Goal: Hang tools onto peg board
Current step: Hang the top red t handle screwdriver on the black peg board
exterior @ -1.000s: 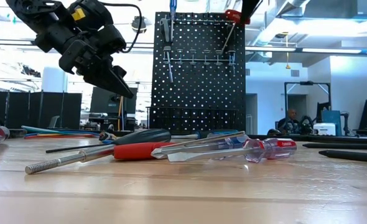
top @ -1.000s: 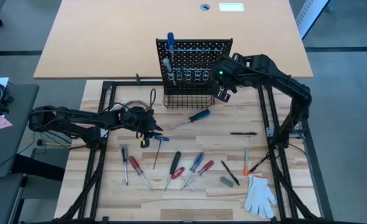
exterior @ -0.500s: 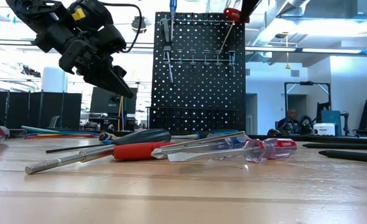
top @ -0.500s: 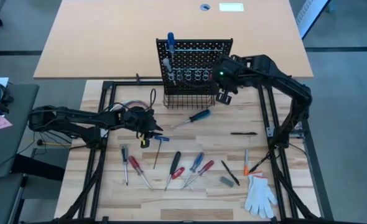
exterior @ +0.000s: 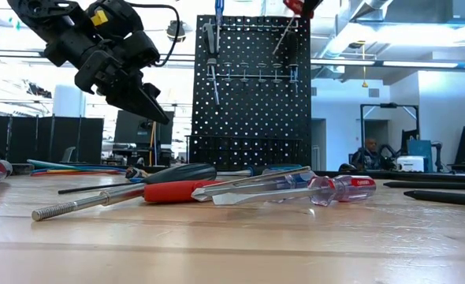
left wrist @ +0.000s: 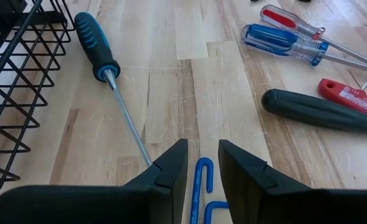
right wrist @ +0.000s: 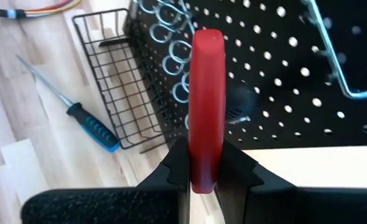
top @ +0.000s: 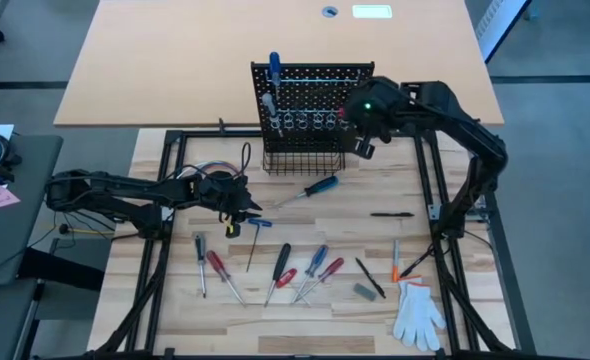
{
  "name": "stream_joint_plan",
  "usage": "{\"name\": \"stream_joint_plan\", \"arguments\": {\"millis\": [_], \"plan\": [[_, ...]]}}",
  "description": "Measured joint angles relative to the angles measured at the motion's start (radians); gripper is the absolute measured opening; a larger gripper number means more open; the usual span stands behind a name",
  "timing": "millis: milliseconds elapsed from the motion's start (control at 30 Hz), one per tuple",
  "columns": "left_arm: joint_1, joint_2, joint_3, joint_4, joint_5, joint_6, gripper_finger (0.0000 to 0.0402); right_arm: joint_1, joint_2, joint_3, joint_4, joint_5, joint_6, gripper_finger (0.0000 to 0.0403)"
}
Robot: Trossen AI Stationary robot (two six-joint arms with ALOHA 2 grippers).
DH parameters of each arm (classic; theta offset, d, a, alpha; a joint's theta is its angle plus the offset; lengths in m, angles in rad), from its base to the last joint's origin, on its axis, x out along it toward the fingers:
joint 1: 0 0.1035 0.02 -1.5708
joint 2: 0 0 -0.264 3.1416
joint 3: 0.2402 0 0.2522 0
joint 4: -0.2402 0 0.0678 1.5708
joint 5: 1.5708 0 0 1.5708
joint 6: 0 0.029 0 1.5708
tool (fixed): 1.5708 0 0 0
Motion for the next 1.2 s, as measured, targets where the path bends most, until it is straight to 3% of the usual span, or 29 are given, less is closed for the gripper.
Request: {"name": "stream_joint_plan", "arguments": {"millis": [333,767,1033,1200], "plan": [[0.0,0.0,0.0,0.0,0.0,0.0,0.0083,-0.058,0.045,-0.022,-0.026,-0.062,-0.037,0.0048],[0.0,0.0,0.0,0.001,0.0,-0.001,0.0083,-0.096,0.134,-0.022,-0.025,-0.068,-0.104,0.0053],[0.0,0.0,0.0,0.001,0.0,0.0,0.0083,-0.095,0.134,0.072,-0.04,-0.075,-0.116,0.0056],[0.0,0.0,0.0,0.002,0.0,-0.001,0.0083,-0.101,0.121,0.074,-0.041,-0.146,-0.098,0.0057]]}}
